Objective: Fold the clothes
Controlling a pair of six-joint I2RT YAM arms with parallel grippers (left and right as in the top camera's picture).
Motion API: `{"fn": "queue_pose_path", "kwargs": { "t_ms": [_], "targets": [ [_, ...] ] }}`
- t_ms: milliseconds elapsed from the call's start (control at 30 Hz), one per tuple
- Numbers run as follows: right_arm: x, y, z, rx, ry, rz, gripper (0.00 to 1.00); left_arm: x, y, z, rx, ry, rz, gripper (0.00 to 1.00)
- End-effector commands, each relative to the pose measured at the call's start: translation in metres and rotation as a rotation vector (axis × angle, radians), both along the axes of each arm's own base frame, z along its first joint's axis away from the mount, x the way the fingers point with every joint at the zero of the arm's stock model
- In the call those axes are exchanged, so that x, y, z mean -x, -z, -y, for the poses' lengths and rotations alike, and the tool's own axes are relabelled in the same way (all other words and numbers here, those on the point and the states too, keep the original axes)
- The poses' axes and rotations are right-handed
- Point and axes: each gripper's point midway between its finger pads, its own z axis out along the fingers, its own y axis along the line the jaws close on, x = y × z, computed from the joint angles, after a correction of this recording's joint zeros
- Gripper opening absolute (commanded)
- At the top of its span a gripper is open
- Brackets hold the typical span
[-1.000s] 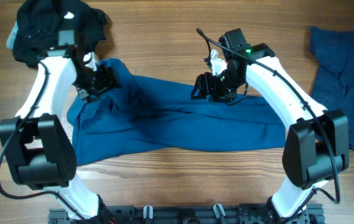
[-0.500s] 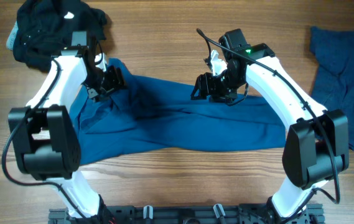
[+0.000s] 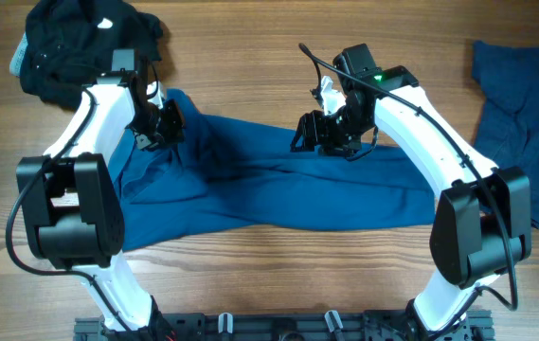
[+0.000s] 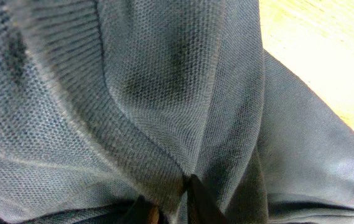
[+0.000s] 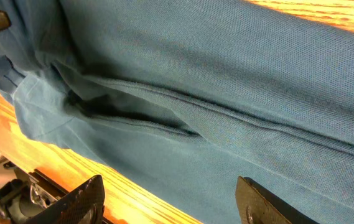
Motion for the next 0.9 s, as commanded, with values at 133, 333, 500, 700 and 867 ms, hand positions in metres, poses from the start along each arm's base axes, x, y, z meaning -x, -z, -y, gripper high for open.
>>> {"fn": "queue_pose_path", "kwargs": {
  "t_ms": [133,333,500,700,867],
  "targets": [
    [0.004,-0.006,-0.005,-0.024,-0.010,0.001,0.68,0.003,0.003,-0.001,0.003,-0.006,-0.016,0.04],
    [0.005,-0.006,-0.005,-0.024,-0.010,0.001,0.68,0.000,-0.022,-0.001,0.001,-0.007,0.047,0.04],
    [0.005,-0.006,-0.005,-0.024,-0.010,0.001,0.68,0.001,-0.046,-0.004,-0.013,-0.013,0.096,0.04],
    [0.005,-0.006,-0.005,-0.025,-0.010,0.001,0.68,0.005,-0.058,-0.004,-0.016,-0.020,0.110,0.04],
    [0.005,-0.006,-0.005,-0.024,-0.010,0.001,0.68,0.016,-0.056,-0.004,-0.016,-0.020,0.064,0.04]
  ]
}}
